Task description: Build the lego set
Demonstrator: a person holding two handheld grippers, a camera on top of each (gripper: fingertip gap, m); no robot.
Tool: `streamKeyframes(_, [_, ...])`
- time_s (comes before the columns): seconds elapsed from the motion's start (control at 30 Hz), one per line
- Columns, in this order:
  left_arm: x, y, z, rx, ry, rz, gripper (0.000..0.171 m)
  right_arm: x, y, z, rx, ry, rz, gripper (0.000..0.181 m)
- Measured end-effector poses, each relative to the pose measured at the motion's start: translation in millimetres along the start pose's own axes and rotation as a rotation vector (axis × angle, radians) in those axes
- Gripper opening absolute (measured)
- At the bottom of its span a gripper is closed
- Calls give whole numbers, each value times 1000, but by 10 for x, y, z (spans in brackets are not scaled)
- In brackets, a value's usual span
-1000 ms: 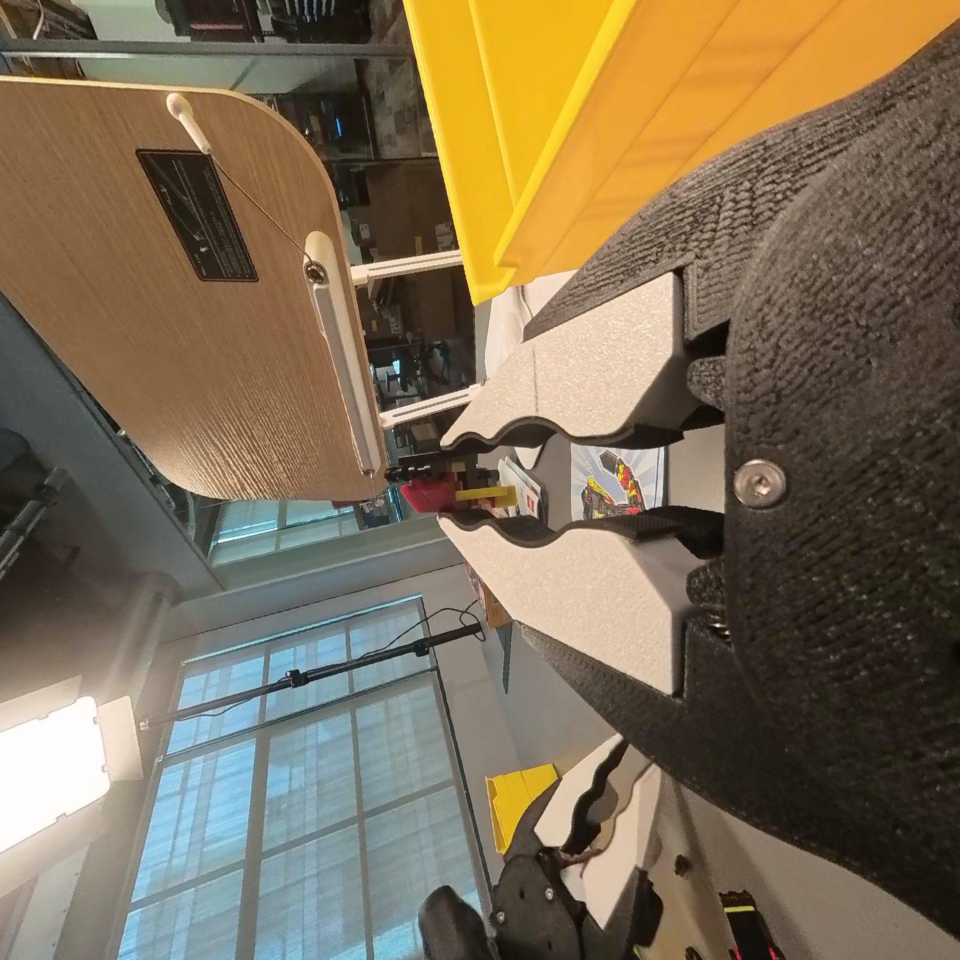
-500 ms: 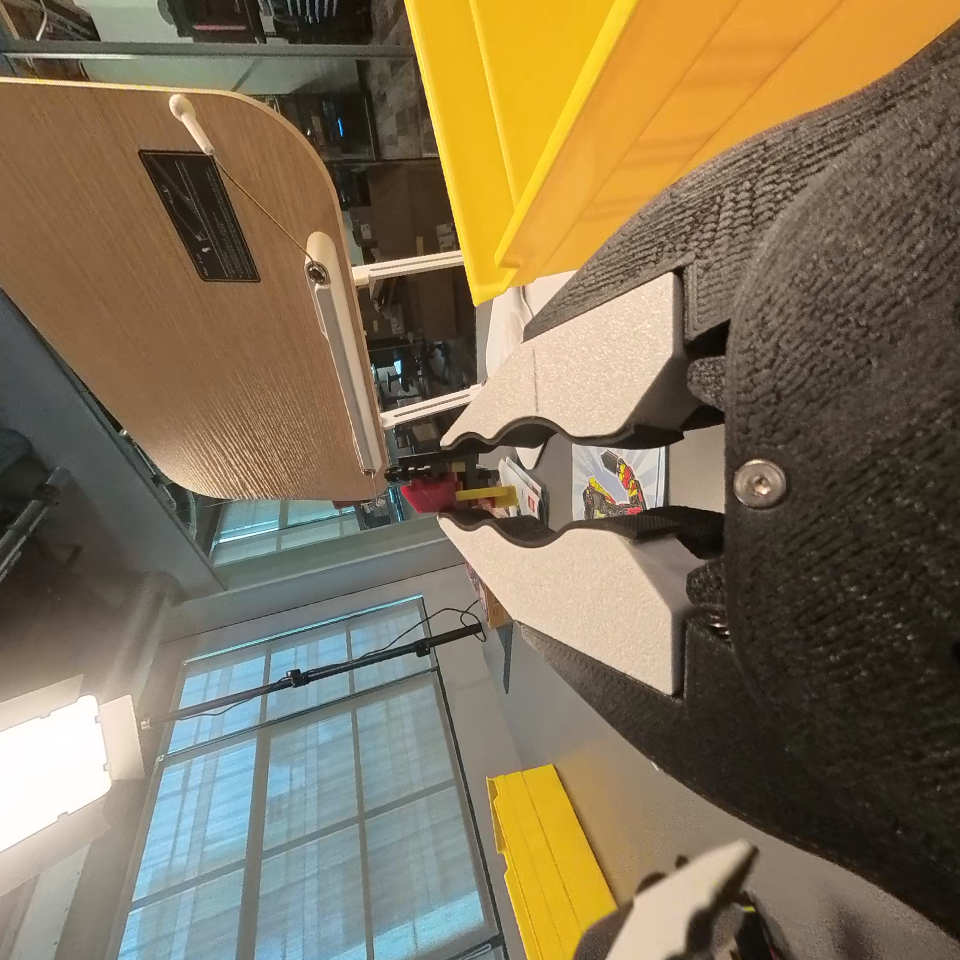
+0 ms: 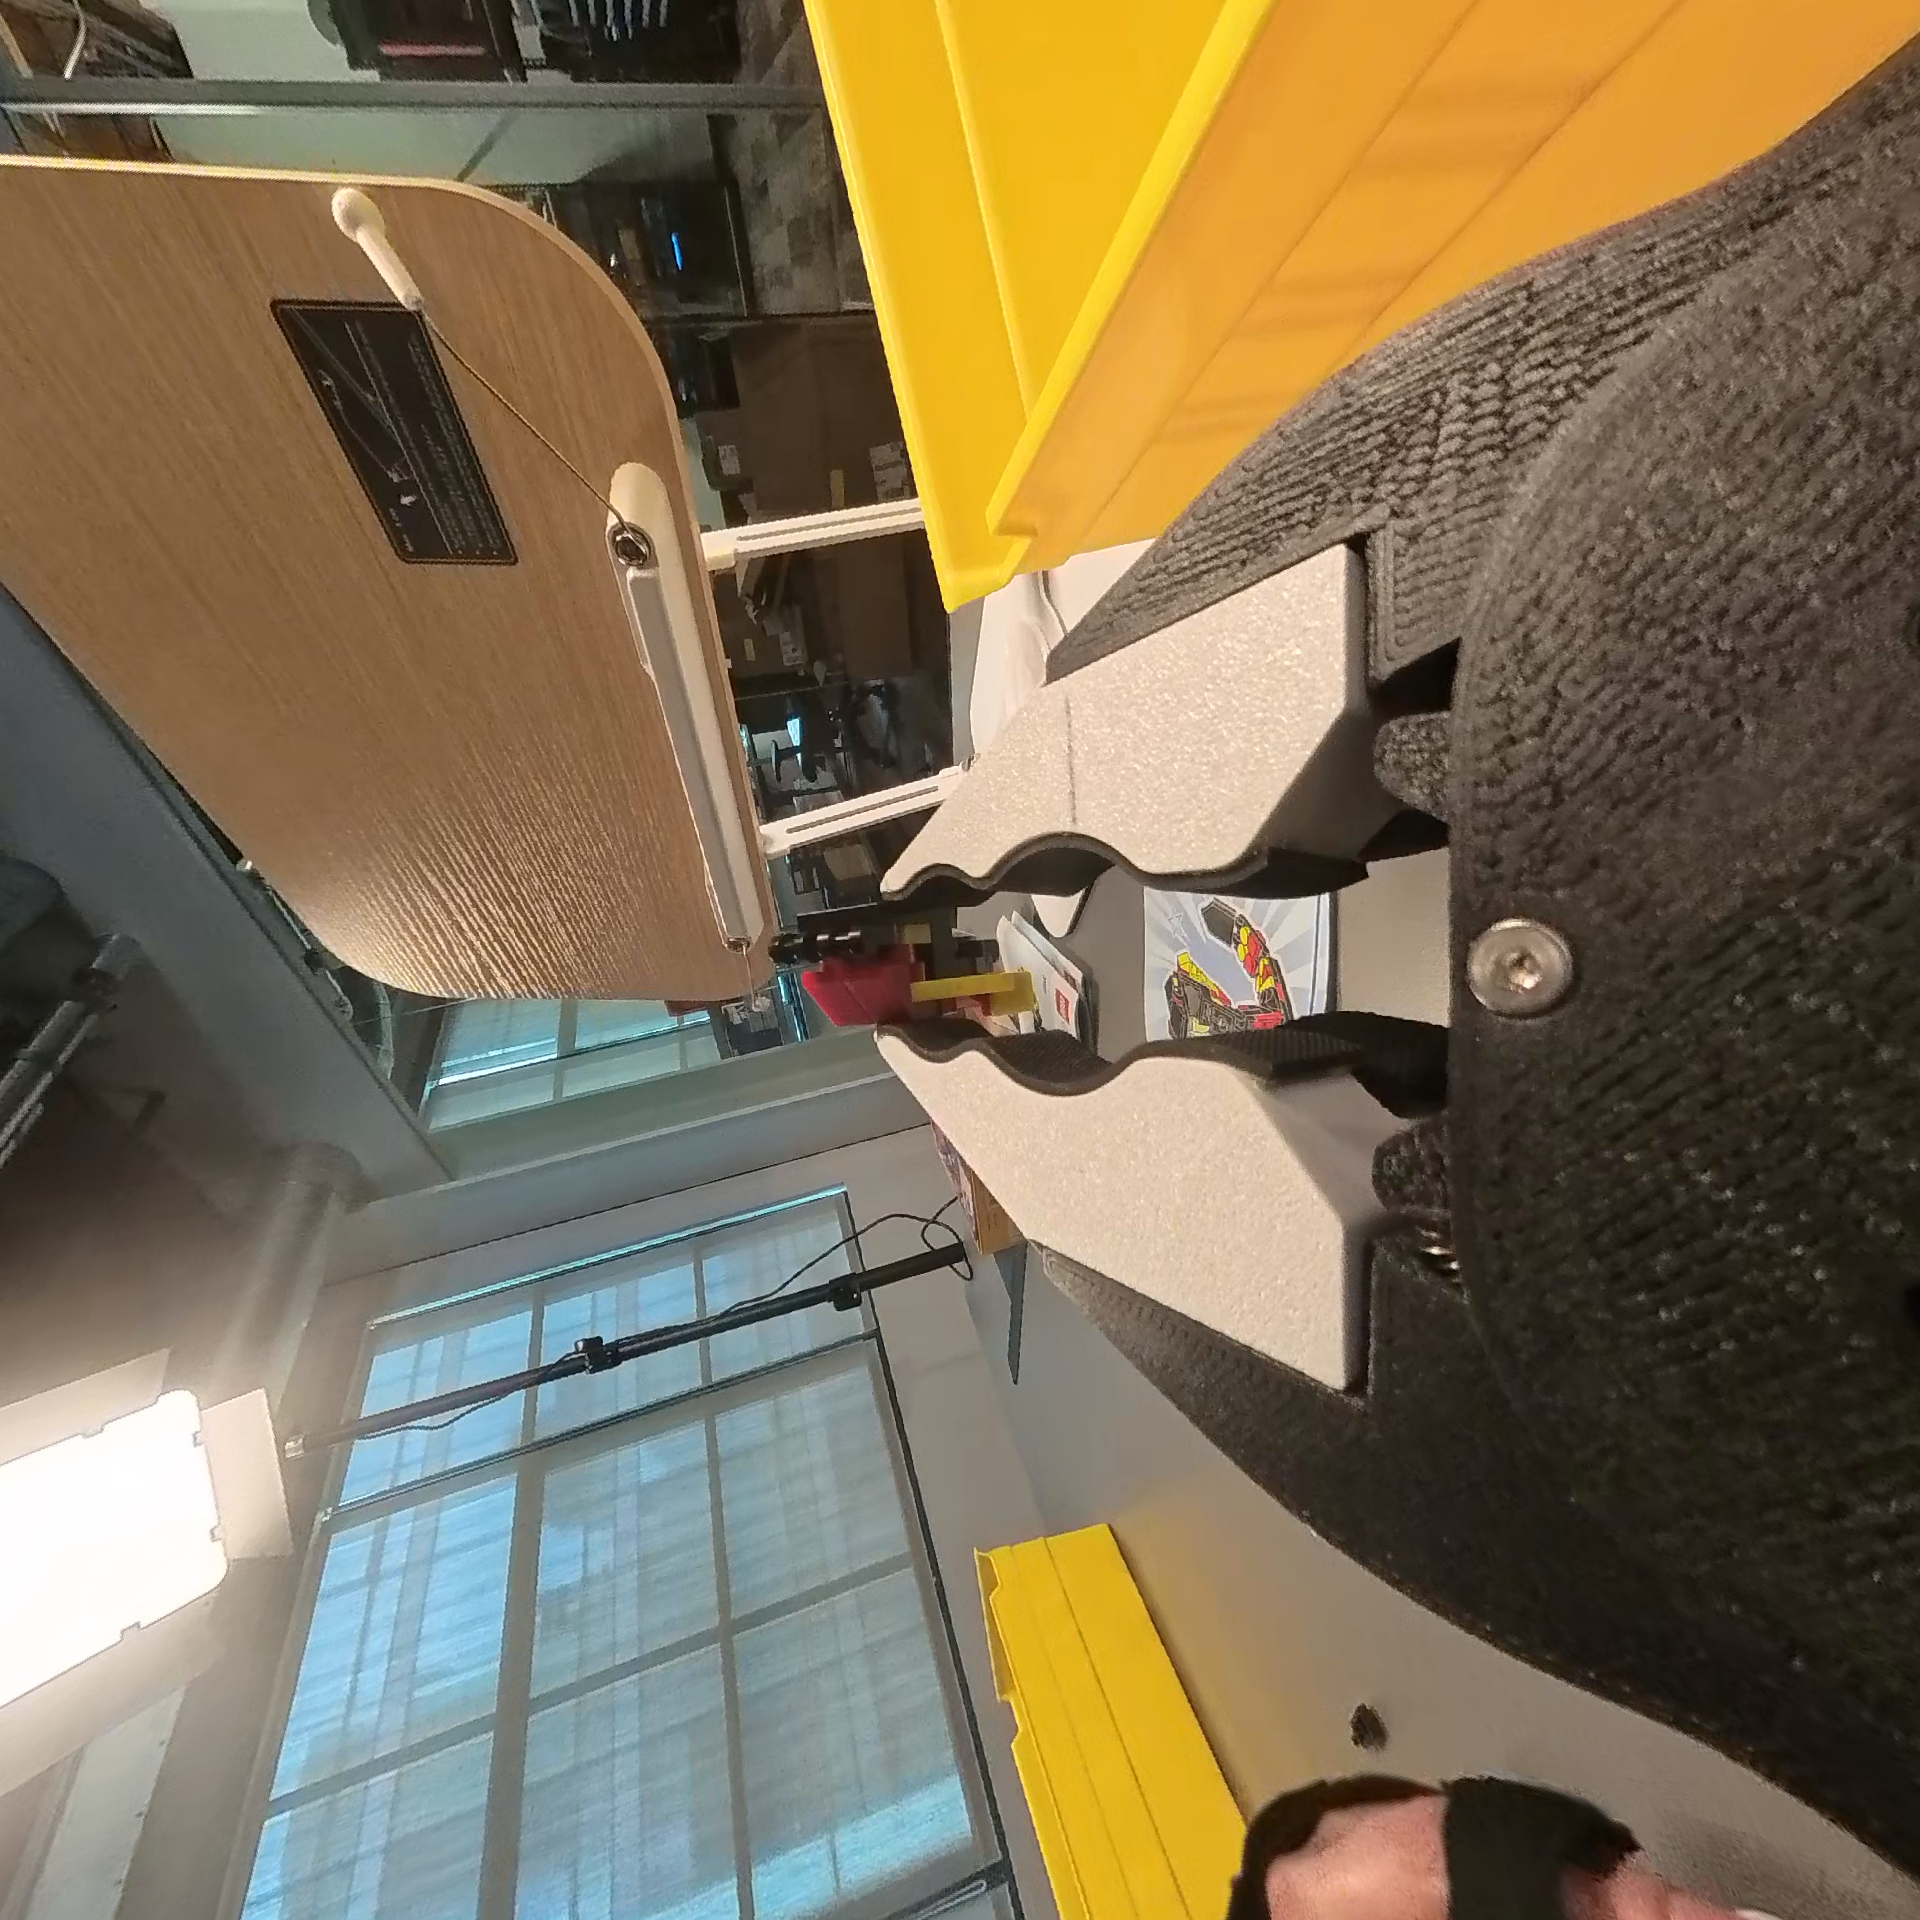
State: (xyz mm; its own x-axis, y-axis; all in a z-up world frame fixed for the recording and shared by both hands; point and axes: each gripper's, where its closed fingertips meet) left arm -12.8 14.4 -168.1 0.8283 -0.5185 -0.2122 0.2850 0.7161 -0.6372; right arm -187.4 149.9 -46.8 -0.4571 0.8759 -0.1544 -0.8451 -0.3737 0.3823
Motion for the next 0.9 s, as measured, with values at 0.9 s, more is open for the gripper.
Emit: streamKeyframes(0.9, [-477,-357,281,346,-75,621,11,-59,14,-18,-8,9,35,19])
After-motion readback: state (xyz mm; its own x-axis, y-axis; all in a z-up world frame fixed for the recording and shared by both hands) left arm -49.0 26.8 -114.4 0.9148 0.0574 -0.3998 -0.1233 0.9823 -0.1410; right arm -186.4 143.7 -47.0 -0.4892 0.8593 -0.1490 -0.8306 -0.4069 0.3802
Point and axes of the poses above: each gripper's, where its closed fingertips meet, y out along the fingers, z out of its top, x = y × z across the jaws, and after that the axes turned 10 degrees about z, right-handed
